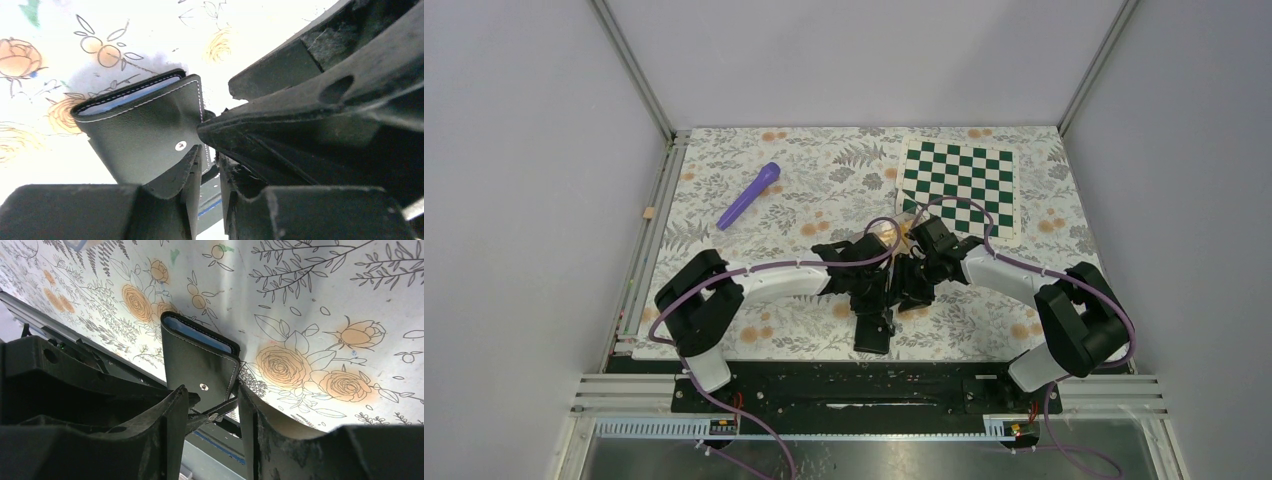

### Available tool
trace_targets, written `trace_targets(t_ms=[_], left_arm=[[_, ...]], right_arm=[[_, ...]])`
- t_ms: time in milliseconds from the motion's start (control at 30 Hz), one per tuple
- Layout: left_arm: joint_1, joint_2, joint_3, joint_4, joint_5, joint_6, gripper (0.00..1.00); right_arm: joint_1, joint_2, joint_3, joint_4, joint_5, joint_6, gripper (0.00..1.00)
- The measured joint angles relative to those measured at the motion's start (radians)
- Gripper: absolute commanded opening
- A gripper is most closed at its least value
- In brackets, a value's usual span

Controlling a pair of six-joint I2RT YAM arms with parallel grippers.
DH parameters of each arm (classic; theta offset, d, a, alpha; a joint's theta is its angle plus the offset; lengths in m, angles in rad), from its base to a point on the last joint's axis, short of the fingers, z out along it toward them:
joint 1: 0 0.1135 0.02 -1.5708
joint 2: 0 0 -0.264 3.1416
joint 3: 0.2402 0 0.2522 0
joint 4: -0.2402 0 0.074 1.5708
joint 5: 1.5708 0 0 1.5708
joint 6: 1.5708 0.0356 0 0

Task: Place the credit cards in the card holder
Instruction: Close the card holder at the center of the board.

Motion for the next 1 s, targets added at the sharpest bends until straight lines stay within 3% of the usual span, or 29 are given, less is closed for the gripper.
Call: trace_targets(t_ms=[467, 767, 1000], left_arm=[[-0.009, 0.0, 0.026, -0.058, -0.05, 0.04, 0.0], [-0.01, 0.0, 0.026, -0.07, -0.062, 0.051, 0.0], [-0.01, 0.0, 0.026, -0.088, -0.104, 0.075, 0.0]], right_arm=[[0.002, 0.002, 0.001, 0.01, -0.036, -0.002, 0.48], [0.002, 0.005, 0.001, 0.017, -0.047, -0.004, 0.48], [0.005, 0.007, 0.001, 0.018, -0.072, -0.007, 0.4]])
